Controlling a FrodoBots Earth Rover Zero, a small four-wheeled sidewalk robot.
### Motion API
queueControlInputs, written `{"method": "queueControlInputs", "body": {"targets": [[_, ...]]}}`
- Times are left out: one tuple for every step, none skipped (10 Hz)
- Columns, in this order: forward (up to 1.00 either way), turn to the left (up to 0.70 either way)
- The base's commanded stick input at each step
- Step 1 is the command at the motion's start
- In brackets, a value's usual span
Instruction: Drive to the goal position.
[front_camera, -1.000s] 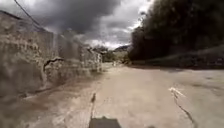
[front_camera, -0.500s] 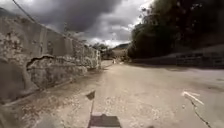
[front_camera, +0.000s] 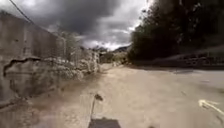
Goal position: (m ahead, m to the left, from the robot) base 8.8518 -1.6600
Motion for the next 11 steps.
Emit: {"method": "queueControlInputs", "body": {"targets": [[0.85,0.00],[0.85,0.00],[0.85,0.00],[0.85,0.00],[0.85,0.00],[0.85,0.00],[0.85,0.00],[0.85,0.00],[0.85,0.00],[0.85,0.00],[0.85,0.00]]}}
